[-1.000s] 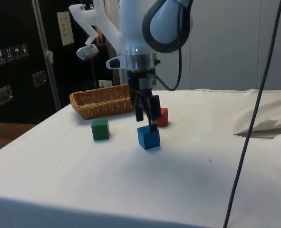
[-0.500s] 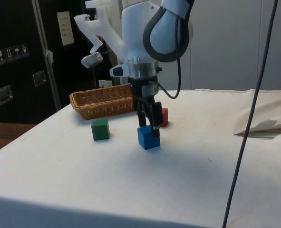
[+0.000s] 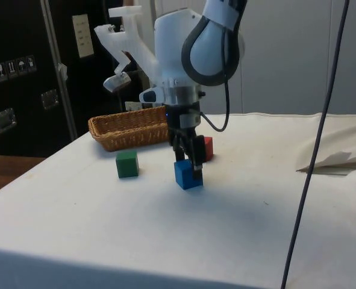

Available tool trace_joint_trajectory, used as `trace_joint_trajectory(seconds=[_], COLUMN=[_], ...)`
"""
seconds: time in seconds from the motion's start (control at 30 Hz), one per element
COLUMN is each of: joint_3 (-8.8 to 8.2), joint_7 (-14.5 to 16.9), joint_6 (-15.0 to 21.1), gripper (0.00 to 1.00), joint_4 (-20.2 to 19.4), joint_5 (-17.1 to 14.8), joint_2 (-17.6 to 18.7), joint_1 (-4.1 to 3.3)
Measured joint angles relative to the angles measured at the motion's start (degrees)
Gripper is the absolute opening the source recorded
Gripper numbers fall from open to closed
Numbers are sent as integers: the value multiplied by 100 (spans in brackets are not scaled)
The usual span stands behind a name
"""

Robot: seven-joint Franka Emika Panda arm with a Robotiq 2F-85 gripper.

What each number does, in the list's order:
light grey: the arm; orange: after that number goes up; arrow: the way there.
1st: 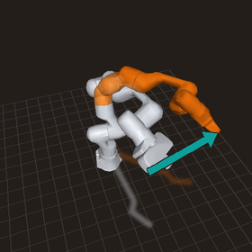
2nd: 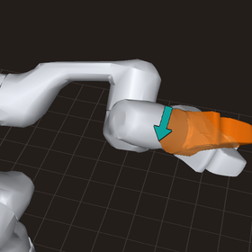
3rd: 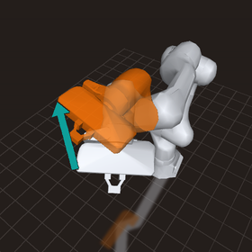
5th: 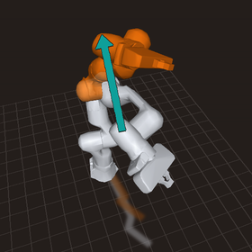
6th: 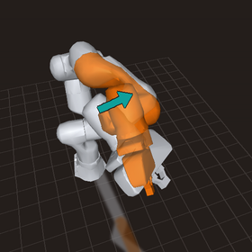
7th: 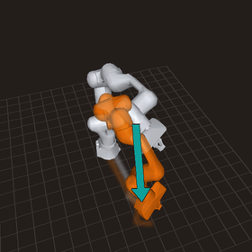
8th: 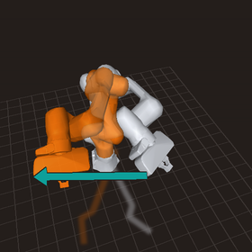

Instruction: Pick up the blue cube and place it into the basket.

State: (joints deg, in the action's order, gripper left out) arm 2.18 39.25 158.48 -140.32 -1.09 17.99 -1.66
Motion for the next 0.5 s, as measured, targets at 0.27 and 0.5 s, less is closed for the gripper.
trace_joint_trajectory(seconds=[0.27,0.5], joint_3=[0,0], joint_7=[0,0], joint_6=[17,17], gripper=[81,0], joint_4=[0,0], joint_5=[0,0], joint_2=[17,17], joint_1=[0,0])
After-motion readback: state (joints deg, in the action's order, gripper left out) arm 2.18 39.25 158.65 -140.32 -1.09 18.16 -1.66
